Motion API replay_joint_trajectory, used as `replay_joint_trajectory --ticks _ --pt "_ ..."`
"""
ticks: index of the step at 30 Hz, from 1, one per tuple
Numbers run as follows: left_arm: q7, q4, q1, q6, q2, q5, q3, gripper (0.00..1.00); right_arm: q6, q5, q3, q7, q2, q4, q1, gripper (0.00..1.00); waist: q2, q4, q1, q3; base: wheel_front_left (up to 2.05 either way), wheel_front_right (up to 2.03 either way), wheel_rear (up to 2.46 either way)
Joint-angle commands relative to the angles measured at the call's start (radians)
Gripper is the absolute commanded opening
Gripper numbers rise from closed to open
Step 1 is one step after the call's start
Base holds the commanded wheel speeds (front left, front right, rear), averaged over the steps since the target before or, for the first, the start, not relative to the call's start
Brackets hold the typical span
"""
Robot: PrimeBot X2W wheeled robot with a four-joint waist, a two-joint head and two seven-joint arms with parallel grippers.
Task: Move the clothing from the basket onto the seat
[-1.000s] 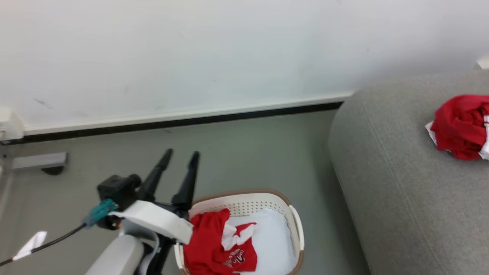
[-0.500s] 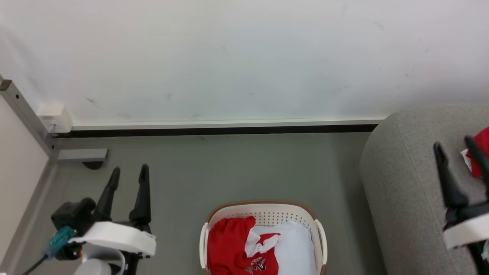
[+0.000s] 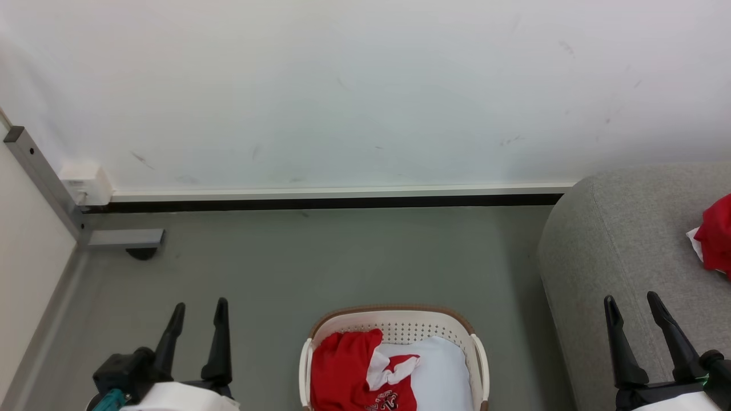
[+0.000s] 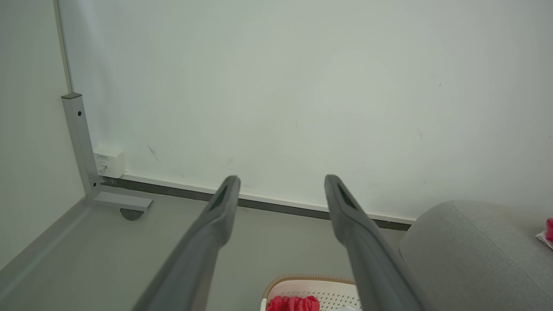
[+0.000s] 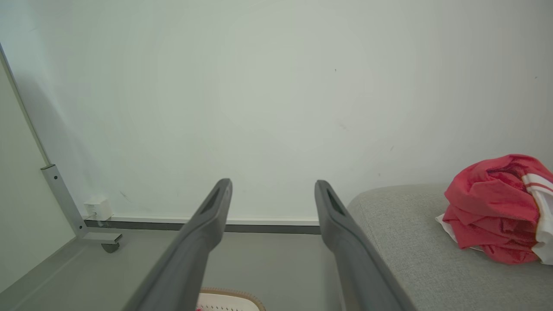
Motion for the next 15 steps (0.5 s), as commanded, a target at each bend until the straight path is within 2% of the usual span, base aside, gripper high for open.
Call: replay_joint_trajectory --ticks 1,15 --pt "0.0 0.005 0.006 -0.007 -0.005 0.021 0.008 1.0 -0.002 -0.013 -0.006 -0.003 -0.002 -0.007 0.009 1.0 -0.0001 -0.001 0.0001 0.0 0.0 0.0 0.0" --pt "0.0 0.021 -0.017 -0.049 -0.036 0.073 0.052 1.0 -0.002 -0.006 -0.006 -0.003 0.028 -0.01 -0.015 1.0 -0.0001 0.0 0.0001 0.002 0.0 0.0 0.0"
